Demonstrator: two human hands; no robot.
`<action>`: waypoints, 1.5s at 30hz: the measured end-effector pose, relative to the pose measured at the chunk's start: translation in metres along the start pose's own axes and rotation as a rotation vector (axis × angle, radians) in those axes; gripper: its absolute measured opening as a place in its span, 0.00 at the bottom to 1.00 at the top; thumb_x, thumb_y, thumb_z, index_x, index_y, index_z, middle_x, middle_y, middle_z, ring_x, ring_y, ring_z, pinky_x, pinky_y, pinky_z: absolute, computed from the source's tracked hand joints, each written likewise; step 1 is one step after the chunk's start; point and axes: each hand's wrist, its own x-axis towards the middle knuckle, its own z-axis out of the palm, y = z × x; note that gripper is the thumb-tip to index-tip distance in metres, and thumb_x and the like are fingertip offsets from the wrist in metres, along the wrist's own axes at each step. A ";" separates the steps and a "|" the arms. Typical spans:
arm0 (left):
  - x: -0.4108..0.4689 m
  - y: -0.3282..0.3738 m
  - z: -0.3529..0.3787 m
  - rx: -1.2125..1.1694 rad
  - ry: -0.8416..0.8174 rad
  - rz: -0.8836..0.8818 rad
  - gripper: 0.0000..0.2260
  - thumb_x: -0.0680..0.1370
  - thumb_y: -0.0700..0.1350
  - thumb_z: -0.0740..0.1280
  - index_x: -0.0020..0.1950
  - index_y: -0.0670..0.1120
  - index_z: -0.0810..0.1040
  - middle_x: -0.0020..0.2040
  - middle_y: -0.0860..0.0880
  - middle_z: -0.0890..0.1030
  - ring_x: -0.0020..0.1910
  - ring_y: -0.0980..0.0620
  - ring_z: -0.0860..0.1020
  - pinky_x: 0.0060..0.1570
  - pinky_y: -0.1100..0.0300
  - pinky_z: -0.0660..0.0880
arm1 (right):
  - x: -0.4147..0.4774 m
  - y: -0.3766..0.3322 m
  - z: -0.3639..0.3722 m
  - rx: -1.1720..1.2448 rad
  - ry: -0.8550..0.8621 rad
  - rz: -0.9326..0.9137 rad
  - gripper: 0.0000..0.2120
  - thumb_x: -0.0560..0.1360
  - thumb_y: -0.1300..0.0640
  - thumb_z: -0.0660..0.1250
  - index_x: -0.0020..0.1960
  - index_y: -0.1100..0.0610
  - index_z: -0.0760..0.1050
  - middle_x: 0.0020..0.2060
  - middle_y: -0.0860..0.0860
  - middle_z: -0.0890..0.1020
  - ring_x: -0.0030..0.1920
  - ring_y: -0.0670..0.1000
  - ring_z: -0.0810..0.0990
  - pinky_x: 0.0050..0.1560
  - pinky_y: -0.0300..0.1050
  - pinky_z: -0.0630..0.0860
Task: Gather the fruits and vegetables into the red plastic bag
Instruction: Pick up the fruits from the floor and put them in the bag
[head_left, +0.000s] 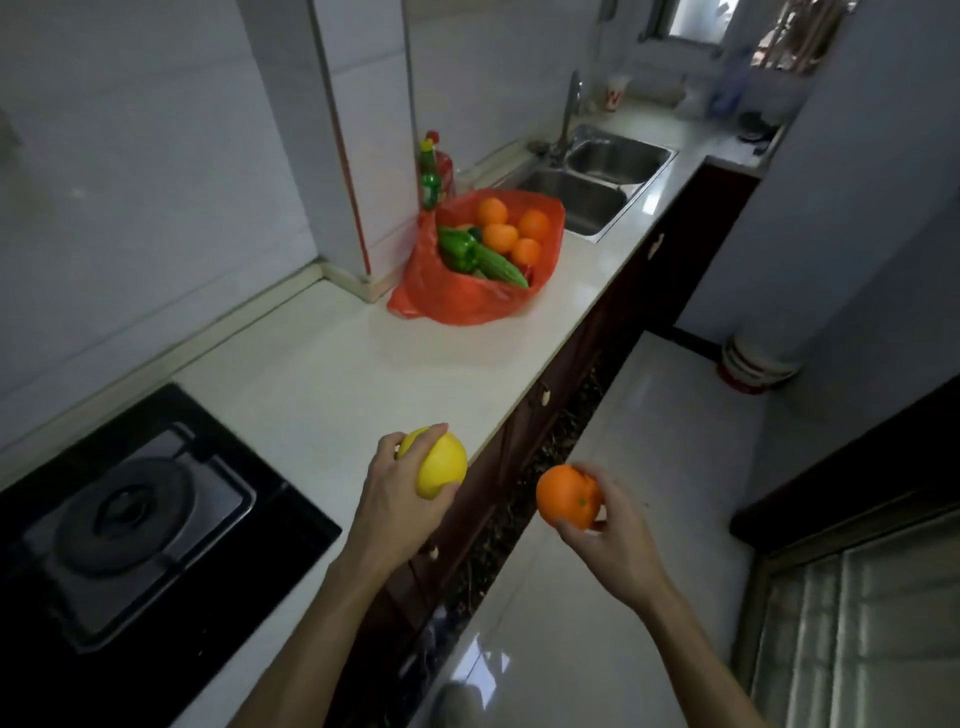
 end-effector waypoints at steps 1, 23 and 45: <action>0.016 0.003 0.002 0.005 -0.017 0.010 0.29 0.70 0.49 0.73 0.69 0.59 0.68 0.63 0.46 0.69 0.60 0.43 0.73 0.59 0.54 0.71 | 0.010 0.000 -0.002 -0.001 0.020 0.006 0.30 0.68 0.53 0.75 0.66 0.45 0.67 0.59 0.46 0.72 0.58 0.48 0.71 0.53 0.46 0.75; 0.330 0.084 0.122 0.075 -0.055 0.031 0.30 0.71 0.50 0.72 0.70 0.60 0.66 0.60 0.49 0.68 0.57 0.45 0.74 0.56 0.55 0.73 | 0.329 0.086 -0.101 -0.026 -0.039 0.038 0.31 0.70 0.52 0.74 0.68 0.46 0.65 0.58 0.46 0.69 0.55 0.47 0.70 0.46 0.34 0.68; 0.629 0.011 0.111 0.142 -0.012 -0.260 0.30 0.73 0.50 0.71 0.72 0.58 0.63 0.65 0.43 0.65 0.63 0.40 0.70 0.62 0.48 0.72 | 0.682 0.008 -0.007 -0.261 -0.255 -0.212 0.33 0.71 0.52 0.71 0.71 0.44 0.59 0.68 0.53 0.65 0.65 0.57 0.67 0.52 0.47 0.75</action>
